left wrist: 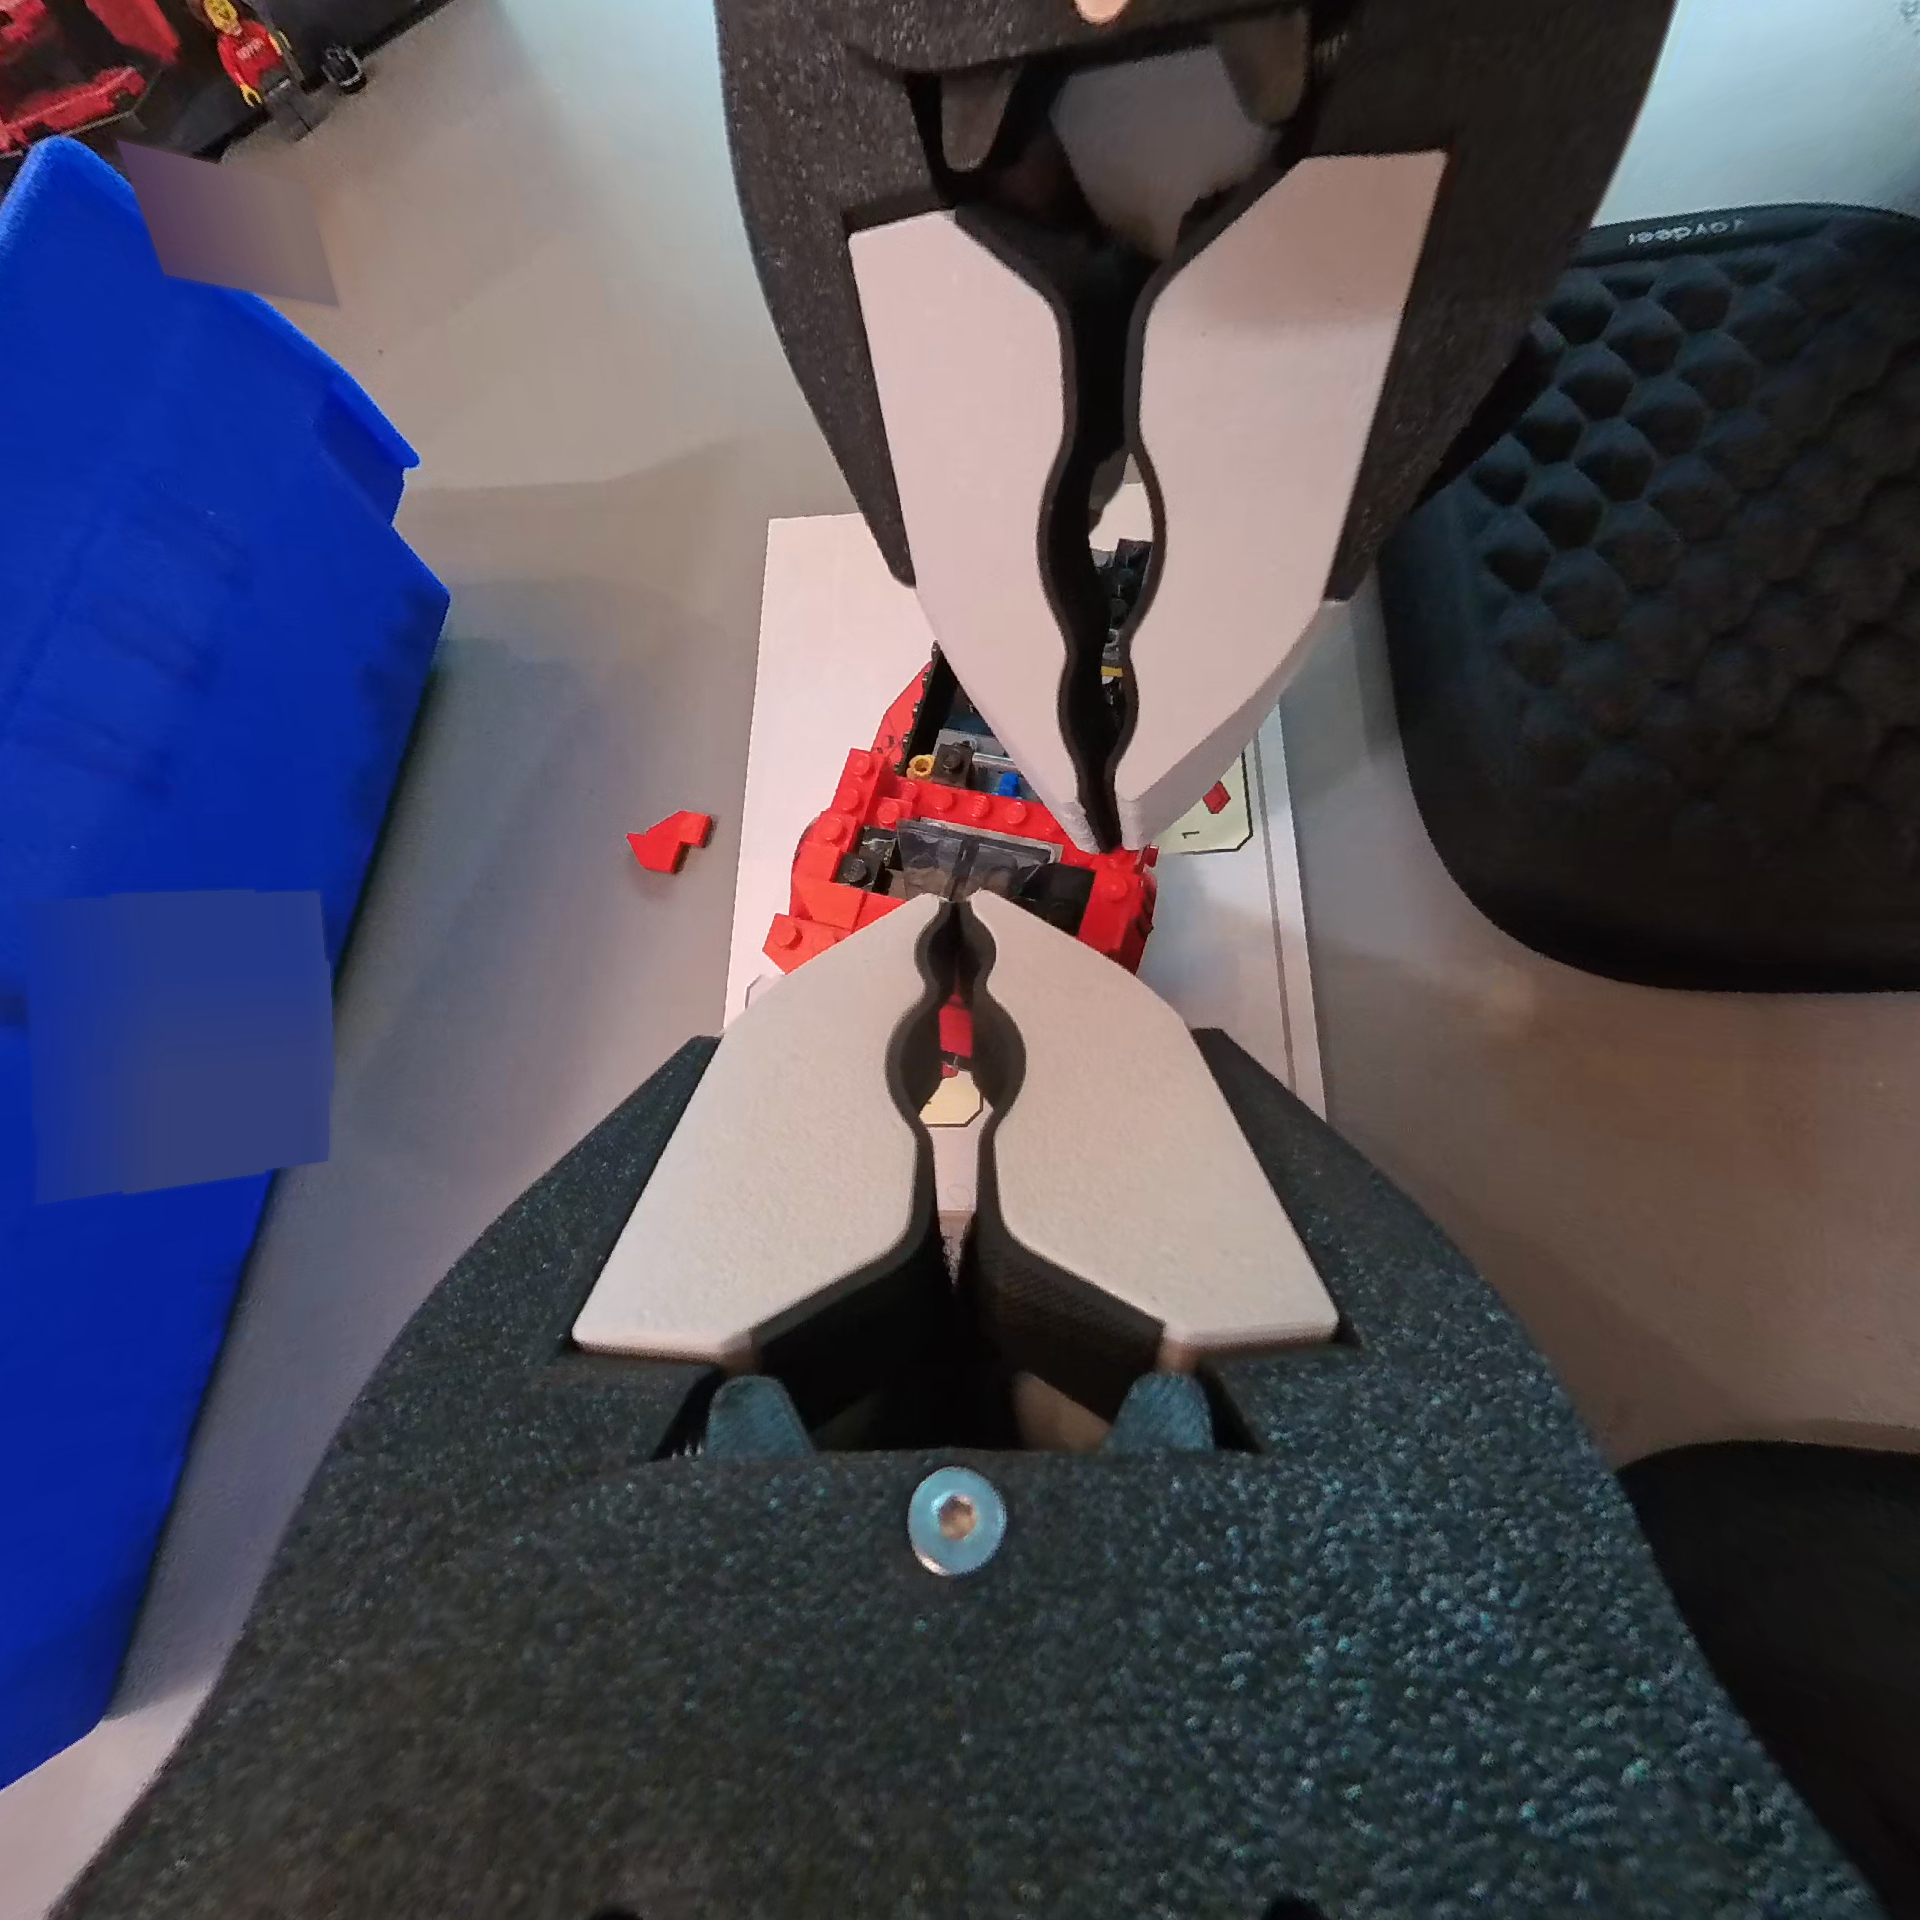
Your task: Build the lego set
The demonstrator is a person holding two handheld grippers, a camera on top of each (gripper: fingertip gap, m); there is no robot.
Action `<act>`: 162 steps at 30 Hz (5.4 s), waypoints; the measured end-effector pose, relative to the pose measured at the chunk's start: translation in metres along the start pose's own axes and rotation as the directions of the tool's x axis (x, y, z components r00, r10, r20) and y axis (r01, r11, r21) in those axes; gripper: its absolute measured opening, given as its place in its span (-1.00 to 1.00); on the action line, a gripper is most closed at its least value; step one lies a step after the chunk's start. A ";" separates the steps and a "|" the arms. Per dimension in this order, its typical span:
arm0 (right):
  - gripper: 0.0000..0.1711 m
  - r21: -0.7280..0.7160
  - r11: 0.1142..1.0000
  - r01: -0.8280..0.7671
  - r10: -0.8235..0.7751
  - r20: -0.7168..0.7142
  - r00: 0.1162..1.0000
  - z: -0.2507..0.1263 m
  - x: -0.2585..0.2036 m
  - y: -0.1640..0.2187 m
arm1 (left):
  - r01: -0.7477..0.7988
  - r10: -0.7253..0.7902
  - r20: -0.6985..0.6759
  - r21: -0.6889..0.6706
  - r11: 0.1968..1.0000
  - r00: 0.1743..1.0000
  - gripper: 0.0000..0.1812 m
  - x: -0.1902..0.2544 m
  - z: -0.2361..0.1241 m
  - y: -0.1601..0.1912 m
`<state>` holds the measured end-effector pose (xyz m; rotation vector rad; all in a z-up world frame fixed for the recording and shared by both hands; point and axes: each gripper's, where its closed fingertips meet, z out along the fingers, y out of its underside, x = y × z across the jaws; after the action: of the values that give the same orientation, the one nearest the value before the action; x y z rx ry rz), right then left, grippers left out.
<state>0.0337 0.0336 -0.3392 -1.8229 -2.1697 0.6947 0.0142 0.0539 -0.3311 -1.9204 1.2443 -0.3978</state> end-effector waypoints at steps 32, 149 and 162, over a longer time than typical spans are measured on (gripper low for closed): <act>-1.00 0.095 0.995 -0.008 0.013 -0.054 0.998 -0.005 -0.002 0.004 | -0.010 0.011 0.010 -0.007 1.000 1.000 -1.00 -0.001 0.000 -0.001; -0.54 0.344 0.932 -0.115 0.147 -0.069 0.987 -0.039 0.022 0.004 | 0.066 -0.076 0.116 0.085 0.994 0.990 -1.00 -0.024 -0.052 -0.006; -0.30 0.311 0.943 -0.123 0.151 -0.068 0.986 -0.011 0.020 0.015 | 0.032 -0.031 -0.016 0.072 0.997 0.999 -1.00 0.006 -0.017 -0.003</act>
<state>0.0478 0.0568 -0.3394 -1.8113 -1.7747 0.9020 0.0081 0.0412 -0.3191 -1.8807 1.1940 -0.4681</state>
